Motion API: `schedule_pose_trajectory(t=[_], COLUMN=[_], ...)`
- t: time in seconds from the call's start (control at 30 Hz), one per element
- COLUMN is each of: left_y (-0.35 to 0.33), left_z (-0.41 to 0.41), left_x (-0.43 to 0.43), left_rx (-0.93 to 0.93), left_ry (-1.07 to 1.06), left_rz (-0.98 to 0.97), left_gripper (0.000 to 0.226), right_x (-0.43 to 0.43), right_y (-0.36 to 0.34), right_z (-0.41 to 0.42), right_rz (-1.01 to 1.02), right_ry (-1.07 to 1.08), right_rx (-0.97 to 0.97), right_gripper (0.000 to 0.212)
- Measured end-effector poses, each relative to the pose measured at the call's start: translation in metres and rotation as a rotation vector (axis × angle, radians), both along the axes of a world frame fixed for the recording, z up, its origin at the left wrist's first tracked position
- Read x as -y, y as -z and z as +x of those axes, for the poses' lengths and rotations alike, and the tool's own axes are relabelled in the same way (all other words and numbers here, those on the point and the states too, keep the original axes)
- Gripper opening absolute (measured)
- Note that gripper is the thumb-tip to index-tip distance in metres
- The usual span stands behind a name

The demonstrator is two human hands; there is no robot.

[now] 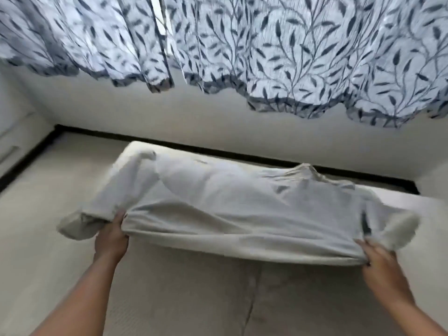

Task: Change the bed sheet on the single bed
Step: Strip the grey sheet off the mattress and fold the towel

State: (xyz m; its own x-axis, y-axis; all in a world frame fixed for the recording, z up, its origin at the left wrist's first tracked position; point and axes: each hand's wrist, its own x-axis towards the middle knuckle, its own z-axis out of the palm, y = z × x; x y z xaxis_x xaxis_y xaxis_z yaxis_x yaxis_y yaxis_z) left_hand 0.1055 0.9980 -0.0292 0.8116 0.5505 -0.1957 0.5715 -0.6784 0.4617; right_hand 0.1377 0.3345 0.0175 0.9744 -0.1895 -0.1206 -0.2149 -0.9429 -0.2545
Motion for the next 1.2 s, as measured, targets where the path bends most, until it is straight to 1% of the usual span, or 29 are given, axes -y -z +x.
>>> schedule_pose_trajectory(t=[0.03, 0.07, 0.1, 0.17, 0.23, 0.3, 0.4, 0.47, 0.5, 0.53, 0.6, 0.67, 0.7, 0.73, 0.77, 0.8, 0.87, 0.9, 0.93, 0.97, 1.07, 1.1, 1.13, 1.2], left_y=[0.032, 0.071, 0.098, 0.143, 0.174, 0.183, 0.174, 0.159, 0.148, 0.138, 0.113, 0.089, 0.076, 0.066, 0.055, 0.045, 0.030, 0.023, 0.019, 0.017, 0.011, 0.006, 0.005, -0.005], left_z=[-0.005, -0.014, -0.023, -0.044, -0.061, -0.070, -0.055, -0.035, -0.024, -0.013, -0.002, 0.006, 0.009, 0.012, 0.014, 0.014, 0.014, 0.014, 0.012, 0.010, 0.001, -0.005, -0.013, -0.032], left_x=[0.000, -0.002, 0.000, 0.000, -0.003, 0.009, 0.065, 0.125, 0.164, 0.207, 0.278, 0.348, 0.378, 0.406, 0.430, 0.450, 0.484, 0.497, 0.506, 0.512, 0.520, 0.522, 0.524, 0.530], left_rx=[-0.107, -0.261, -0.367, -0.588, -0.710, -0.745, -0.639, -0.510, -0.440, -0.380, -0.299, -0.209, -0.159, -0.104, -0.061, -0.026, 0.007, -0.012, -0.036, -0.050, 0.053, 0.071, 0.071, -0.015], left_ry=[0.004, 0.035, 0.082, 0.128, 0.173, 0.150, 0.128, 0.192, 0.265, 0.354, 0.489, 0.617, 0.676, 0.743, 0.809, 0.870, 0.974, 1.003, 1.017, 1.020, 1.059, 1.080, 1.108, 1.114], left_rz=[-0.015, -0.008, 0.012, 0.043, 0.080, 0.074, -0.016, -0.095, -0.149, -0.206, -0.328, -0.425, -0.440, -0.423, -0.387, -0.329, -0.187, -0.124, -0.087, -0.069, -0.077, -0.083, -0.079, -0.082], left_gripper=[0.048, 0.053, 0.056, 0.061, 0.065, 0.065, 0.064, 0.059, 0.057, 0.058, 0.064, 0.069, 0.070, 0.072, 0.075, 0.080, 0.094, 0.100, 0.102, 0.097, 0.052, 0.047, 0.047, 0.049], right_x=[-0.004, -0.007, -0.012, -0.021, -0.027, -0.036, -0.048, -0.056, -0.056, -0.052, -0.055, -0.045, -0.038, -0.026, -0.018, -0.010, 0.002, 0.003, 0.002, 0.001, 0.014, 0.019, 0.024, 0.032], right_y=[0.019, 0.041, 0.052, 0.073, 0.085, 0.081, 0.066, 0.059, 0.056, 0.056, 0.060, 0.059, 0.056, 0.055, 0.051, 0.049, 0.039, 0.026, 0.016, 0.004, -0.012, -0.015, -0.017, -0.022], right_z=[-0.005, -0.009, -0.014, -0.021, -0.026, -0.025, -0.020, -0.013, -0.009, -0.002, 0.014, 0.033, 0.040, 0.045, 0.048, 0.048, 0.043, 0.038, 0.031, 0.022, -0.006, -0.014, -0.021, -0.032], right_rz=[-0.040, -0.052, -0.045, 0.007, 0.019, 0.058, 0.231, 0.334, 0.371, 0.390, 0.439, 0.502, 0.562, 0.672, 0.838, 1.049, 1.467, 1.620, 1.726, 1.790, 1.959, 1.991, 2.008, 1.962], right_ry=[0.012, 0.022, 0.038, 0.051, 0.044, 0.047, 0.194, 0.349, 0.450, 0.564, 0.746, 0.969, 1.085, 1.175, 1.221, 1.215, 1.158, 1.120, 1.084, 1.070, 1.056, 1.076, 1.092, 1.096], right_rx=[-0.059, -0.112, -0.159, -0.218, -0.194, -0.109, 0.005, 0.138, 0.210, 0.286, 0.396, 0.400, 0.374, 0.343, 0.318, 0.297, 0.183, 0.133, 0.095, 0.075, 0.115, 0.155, 0.193, 0.239], right_gripper=[0.068, 0.066, 0.065, 0.072, 0.078, 0.076, 0.061, 0.059, 0.058, 0.059, 0.076, 0.093, 0.093, 0.088, 0.078, 0.069, 0.058, 0.052, 0.047, 0.044, 0.047, 0.047, 0.048, 0.048])
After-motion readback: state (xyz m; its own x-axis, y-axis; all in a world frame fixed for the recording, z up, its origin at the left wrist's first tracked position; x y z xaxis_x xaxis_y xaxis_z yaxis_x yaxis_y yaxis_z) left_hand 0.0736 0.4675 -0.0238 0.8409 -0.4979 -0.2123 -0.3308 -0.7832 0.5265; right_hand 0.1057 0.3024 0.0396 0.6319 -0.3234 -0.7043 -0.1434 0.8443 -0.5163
